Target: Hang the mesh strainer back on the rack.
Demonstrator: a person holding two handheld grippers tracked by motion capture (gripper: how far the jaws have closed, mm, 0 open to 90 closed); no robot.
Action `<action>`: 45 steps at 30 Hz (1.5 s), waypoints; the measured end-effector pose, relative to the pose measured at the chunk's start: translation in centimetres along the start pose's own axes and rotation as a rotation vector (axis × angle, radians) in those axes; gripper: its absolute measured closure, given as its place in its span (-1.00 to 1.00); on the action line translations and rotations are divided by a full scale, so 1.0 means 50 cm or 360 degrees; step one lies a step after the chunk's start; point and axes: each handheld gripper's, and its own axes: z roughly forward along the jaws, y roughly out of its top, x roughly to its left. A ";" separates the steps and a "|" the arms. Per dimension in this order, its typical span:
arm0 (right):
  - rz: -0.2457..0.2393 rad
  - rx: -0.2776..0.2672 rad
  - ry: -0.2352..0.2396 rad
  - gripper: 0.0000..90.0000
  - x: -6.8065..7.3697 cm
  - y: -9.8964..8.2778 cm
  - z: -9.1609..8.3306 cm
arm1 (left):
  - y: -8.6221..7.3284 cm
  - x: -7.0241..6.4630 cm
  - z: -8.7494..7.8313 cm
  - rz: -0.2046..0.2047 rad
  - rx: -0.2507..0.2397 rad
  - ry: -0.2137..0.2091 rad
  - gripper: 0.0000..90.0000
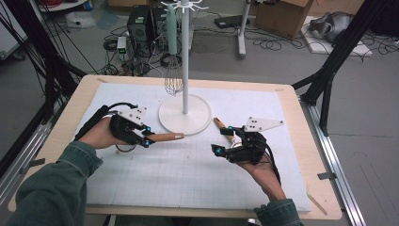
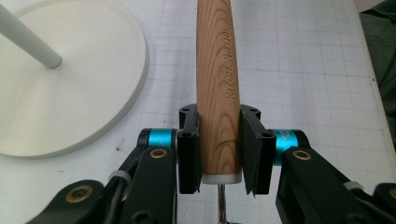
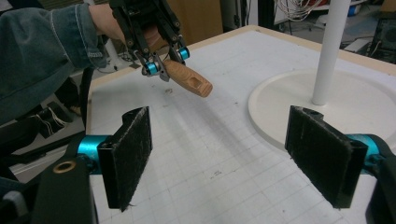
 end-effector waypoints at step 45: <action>0.0032 -0.0061 0.0227 -0.16 0.054 0.006 0.130 | 0.078 -0.072 0.020 0.0045 -0.0320 -0.0038 0.56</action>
